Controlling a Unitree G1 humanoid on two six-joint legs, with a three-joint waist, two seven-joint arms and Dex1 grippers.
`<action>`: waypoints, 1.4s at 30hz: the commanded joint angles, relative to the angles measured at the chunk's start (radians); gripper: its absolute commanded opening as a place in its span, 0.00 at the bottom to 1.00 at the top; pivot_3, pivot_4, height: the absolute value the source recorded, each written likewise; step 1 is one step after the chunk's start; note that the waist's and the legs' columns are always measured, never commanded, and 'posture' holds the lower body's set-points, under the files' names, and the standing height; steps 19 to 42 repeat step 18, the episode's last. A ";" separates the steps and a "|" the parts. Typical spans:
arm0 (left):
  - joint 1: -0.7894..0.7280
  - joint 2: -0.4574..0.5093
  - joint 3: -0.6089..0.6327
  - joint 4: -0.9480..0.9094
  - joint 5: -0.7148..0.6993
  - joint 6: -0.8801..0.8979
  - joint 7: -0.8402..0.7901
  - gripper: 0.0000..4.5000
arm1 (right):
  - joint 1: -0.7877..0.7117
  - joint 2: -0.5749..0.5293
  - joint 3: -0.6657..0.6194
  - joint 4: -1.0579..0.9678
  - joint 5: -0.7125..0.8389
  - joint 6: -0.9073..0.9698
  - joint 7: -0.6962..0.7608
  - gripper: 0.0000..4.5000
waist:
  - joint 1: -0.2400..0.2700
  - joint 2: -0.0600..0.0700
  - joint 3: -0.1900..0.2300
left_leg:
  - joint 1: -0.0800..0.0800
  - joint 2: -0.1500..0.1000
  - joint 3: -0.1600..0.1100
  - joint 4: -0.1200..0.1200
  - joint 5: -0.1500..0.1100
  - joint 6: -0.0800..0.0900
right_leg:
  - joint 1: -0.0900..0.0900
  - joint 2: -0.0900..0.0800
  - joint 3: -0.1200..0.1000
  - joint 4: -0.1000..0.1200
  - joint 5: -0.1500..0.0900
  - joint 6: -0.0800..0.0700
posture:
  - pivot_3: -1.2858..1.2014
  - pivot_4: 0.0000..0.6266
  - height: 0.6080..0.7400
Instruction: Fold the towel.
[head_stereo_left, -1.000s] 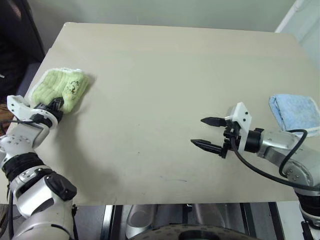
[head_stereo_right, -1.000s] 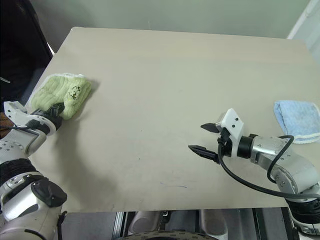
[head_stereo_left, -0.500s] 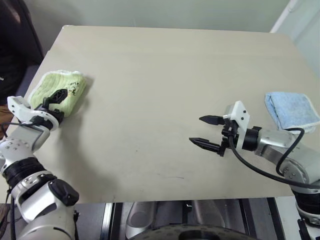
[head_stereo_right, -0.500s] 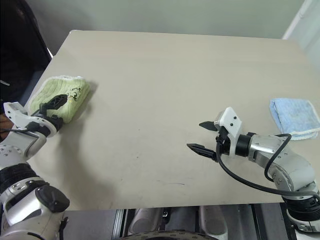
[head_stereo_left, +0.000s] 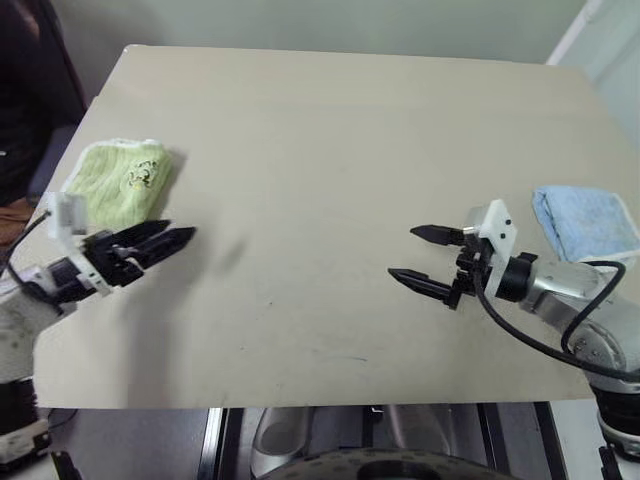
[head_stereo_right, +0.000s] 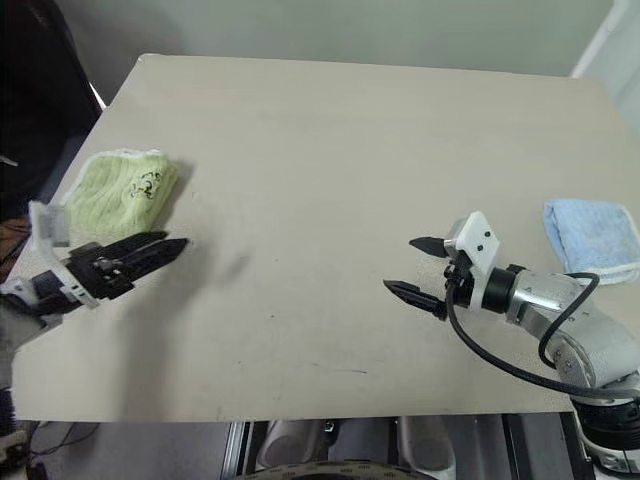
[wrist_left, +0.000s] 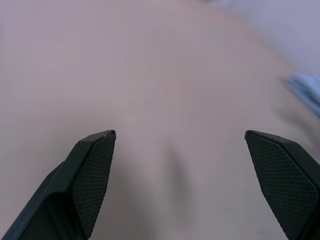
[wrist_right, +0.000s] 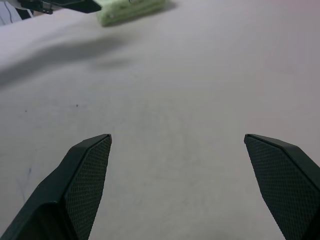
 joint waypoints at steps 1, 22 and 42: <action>-0.015 -0.028 -0.048 -0.067 0.026 -0.132 -0.093 1.00 | 0.001 0.018 -0.057 -0.026 0.020 -0.048 0.006 1.00 | -0.007 0.000 0.000 | 0.000 0.001 0.001 0.000 0.000 0.001 | -0.001 0.000 -0.001 0.000 0.001 -0.002 | 0.52 0.24 0.72; -0.013 -0.292 -0.370 -0.066 0.274 -0.651 -0.215 1.00 | 0.187 -0.058 -0.237 -0.015 0.045 -0.147 0.126 1.00 | -0.024 0.004 -0.001 | 0.001 0.006 0.002 0.001 -0.002 0.012 | 0.001 0.000 -0.002 0.000 0.002 -0.003 | 0.52 0.24 0.72; -0.013 -0.292 -0.370 -0.066 0.274 -0.651 -0.215 1.00 | 0.187 -0.058 -0.237 -0.015 0.045 -0.147 0.126 1.00 | -0.024 0.004 -0.001 | 0.001 0.006 0.002 0.001 -0.002 0.012 | 0.001 0.000 -0.002 0.000 0.002 -0.003 | 0.52 0.24 0.72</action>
